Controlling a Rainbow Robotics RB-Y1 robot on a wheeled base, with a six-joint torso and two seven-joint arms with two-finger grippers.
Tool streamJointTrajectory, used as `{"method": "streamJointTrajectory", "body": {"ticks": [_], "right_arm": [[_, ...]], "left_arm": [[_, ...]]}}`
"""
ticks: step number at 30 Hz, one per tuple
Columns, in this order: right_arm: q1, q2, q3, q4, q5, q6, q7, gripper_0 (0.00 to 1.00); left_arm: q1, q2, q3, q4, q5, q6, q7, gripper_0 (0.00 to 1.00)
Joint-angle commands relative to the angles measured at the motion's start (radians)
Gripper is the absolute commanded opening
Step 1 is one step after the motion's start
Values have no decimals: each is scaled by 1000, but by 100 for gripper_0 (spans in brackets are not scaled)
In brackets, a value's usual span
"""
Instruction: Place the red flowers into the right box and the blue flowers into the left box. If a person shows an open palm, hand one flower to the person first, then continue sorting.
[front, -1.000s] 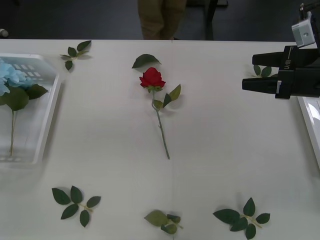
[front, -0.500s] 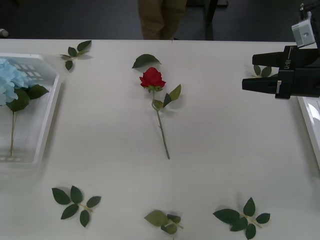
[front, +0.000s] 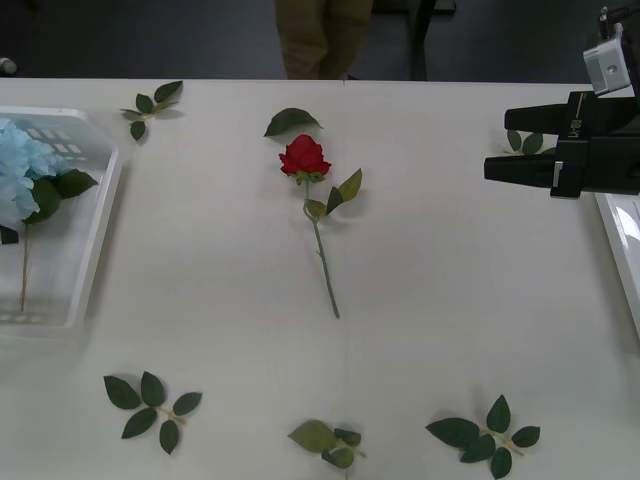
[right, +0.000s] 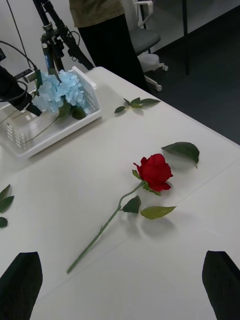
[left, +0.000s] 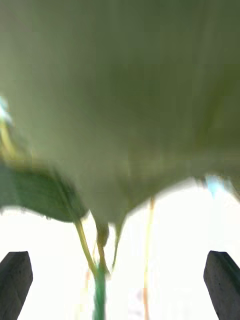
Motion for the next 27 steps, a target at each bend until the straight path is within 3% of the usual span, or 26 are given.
{"method": "streamJointTrajectory", "body": {"ticks": [1,9,12,16,22,27], "right_arm": [[5,10,-7,-7,-13,1,25,93],[7,10,-7,-7,-16,1,30,94],[5,10,-7,-7,-16,1,33,93],[5,10,-7,-7,-24,0,37,94],[7,10,-7,-2,-25,0,42,93],[7,10,-6,1,-30,0,48,93]], "left_arm": [[-91,167,-86,-59,157,149,-18,100],[-250,222,-94,-132,375,442,51,100],[-320,193,-94,-172,399,530,151,100],[-485,84,-175,-232,353,654,367,100],[-680,-80,-389,-260,195,680,601,100],[-705,-252,-514,-240,27,596,645,100]]}}
